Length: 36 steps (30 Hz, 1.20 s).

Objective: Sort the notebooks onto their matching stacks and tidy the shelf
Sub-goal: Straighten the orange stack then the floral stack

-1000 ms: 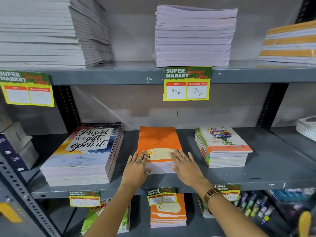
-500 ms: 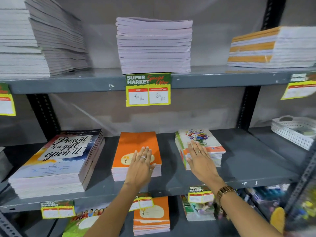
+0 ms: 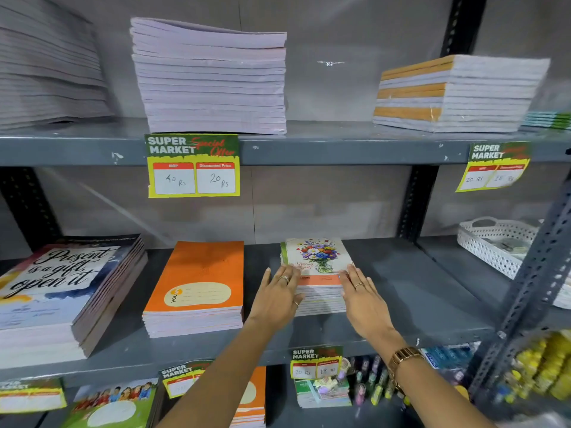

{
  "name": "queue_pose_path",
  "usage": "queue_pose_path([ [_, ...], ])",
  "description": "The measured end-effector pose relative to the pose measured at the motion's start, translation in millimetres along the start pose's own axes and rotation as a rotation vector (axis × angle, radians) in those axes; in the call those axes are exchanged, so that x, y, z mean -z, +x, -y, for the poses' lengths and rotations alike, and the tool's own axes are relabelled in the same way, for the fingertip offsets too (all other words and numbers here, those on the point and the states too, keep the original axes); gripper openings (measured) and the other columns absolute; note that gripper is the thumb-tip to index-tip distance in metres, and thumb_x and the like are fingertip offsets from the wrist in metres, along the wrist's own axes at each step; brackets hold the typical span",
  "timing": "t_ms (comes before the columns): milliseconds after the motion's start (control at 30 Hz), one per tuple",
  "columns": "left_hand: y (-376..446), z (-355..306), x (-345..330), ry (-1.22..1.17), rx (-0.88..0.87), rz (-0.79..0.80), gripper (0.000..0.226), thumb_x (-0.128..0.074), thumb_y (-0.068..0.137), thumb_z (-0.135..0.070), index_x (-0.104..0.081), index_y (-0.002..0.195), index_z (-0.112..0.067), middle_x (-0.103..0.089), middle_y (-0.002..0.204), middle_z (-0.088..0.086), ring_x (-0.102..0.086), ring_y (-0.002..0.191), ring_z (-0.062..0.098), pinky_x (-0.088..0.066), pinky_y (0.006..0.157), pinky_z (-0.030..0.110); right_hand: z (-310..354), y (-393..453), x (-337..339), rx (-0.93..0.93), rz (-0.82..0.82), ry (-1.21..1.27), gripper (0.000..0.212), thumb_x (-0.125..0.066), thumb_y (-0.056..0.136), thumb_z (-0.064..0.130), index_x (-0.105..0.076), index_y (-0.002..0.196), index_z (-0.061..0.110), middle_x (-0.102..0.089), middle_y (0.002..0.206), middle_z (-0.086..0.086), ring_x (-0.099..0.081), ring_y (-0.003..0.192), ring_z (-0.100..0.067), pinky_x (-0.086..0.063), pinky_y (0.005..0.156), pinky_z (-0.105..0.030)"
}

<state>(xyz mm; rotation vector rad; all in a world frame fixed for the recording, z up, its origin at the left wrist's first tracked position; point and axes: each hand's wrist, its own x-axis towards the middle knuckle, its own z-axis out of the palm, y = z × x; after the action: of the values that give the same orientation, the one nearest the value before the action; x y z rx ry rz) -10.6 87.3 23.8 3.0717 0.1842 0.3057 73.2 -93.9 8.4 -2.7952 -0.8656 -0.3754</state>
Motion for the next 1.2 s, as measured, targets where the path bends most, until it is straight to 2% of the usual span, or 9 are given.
queue_pose_path([
  [167,15,-10,0,-0.054,0.021,0.075,0.054,-0.029,0.1,-0.031,-0.01,0.148,-0.016,-0.012,0.159,0.008,-0.01,0.147,0.024,-0.005,0.12,0.041,-6,8,3,0.017,0.034,0.02,0.072,-0.042,0.091,-0.006,-0.013,0.15,0.022,-0.009,0.161,0.0,-0.005,0.148,-0.015,-0.031,0.113,-0.03],
  [300,16,-12,-5,-0.177,0.115,0.131,0.051,-0.033,0.101,-0.022,-0.013,0.148,-0.026,-0.01,0.16,0.006,-0.016,0.145,0.034,-0.029,0.114,0.046,-14,10,4,-0.004,0.076,0.047,0.074,-0.046,0.092,-0.005,-0.015,0.148,0.032,-0.008,0.161,0.0,-0.006,0.148,-0.018,-0.048,0.099,-0.036],
  [400,17,-15,-5,-0.206,0.16,0.117,0.052,-0.036,0.1,-0.017,-0.017,0.147,-0.03,-0.01,0.16,0.006,-0.025,0.141,0.035,-0.039,0.108,0.046,-16,12,2,-0.009,0.087,0.085,0.074,-0.045,0.092,-0.006,-0.016,0.148,0.033,-0.007,0.161,-0.002,-0.026,0.144,-0.023,-0.048,0.099,-0.036],
  [500,19,-17,-5,-0.242,0.183,0.095,0.052,-0.037,0.099,-0.016,-0.021,0.146,-0.031,-0.012,0.159,0.009,-0.029,0.14,0.034,-0.04,0.108,0.045,-20,15,3,-0.043,0.103,0.162,0.056,-0.04,0.099,0.009,-0.023,0.148,0.031,-0.009,0.161,0.0,-0.05,0.127,-0.029,-0.051,0.094,-0.039],
  [600,20,-17,-6,-0.266,0.206,0.086,0.052,-0.038,0.099,-0.016,-0.022,0.146,-0.033,-0.016,0.158,0.008,-0.025,0.142,0.036,-0.041,0.107,0.047,-25,18,4,-0.106,0.11,0.251,0.053,-0.042,0.099,0.028,-0.023,0.148,0.023,-0.021,0.158,-0.007,-0.052,0.124,-0.03,-0.051,0.097,-0.042],
  [733,18,-20,-9,-0.313,0.237,0.06,0.049,-0.038,0.1,-0.021,-0.023,0.145,-0.035,-0.028,0.154,0.009,-0.031,0.138,0.036,-0.041,0.105,0.047,-30,20,5,-0.146,0.105,0.362,0.058,-0.051,0.095,0.03,-0.027,0.147,0.019,-0.06,0.123,-0.011,-0.06,0.107,-0.024,-0.053,0.09,-0.039],
  [933,19,-19,-11,-0.379,0.269,0.014,0.048,-0.043,0.098,-0.018,-0.03,0.143,-0.032,-0.037,0.15,0.01,-0.047,0.128,0.03,-0.047,0.101,0.042,-32,22,5,-0.17,0.092,0.448,0.057,-0.055,0.094,0.029,-0.033,0.145,0.018,-0.063,0.115,-0.01,-0.059,0.103,-0.024,-0.052,0.088,-0.036],
  [1067,20,-17,-12,-0.44,0.289,-0.021,0.049,-0.048,0.095,-0.012,-0.038,0.14,-0.028,-0.046,0.144,0.011,-0.058,0.117,0.026,-0.049,0.099,0.037,-33,26,8,-0.13,0.116,0.427,0.056,-0.053,0.094,0.031,-0.033,0.145,0.019,-0.062,0.1,-0.009,-0.055,0.089,-0.021,-0.045,0.073,-0.03],
  [1200,20,-16,-13,-0.453,0.303,-0.036,0.049,-0.05,0.095,-0.012,-0.04,0.139,-0.029,-0.049,0.142,0.009,-0.059,0.114,0.025,-0.05,0.097,0.037,-35,29,10,-0.094,0.136,0.404,0.056,-0.052,0.095,0.031,-0.033,0.145,0.02,-0.065,0.104,-0.011,-0.059,0.097,-0.025,-0.047,0.077,-0.032],
])
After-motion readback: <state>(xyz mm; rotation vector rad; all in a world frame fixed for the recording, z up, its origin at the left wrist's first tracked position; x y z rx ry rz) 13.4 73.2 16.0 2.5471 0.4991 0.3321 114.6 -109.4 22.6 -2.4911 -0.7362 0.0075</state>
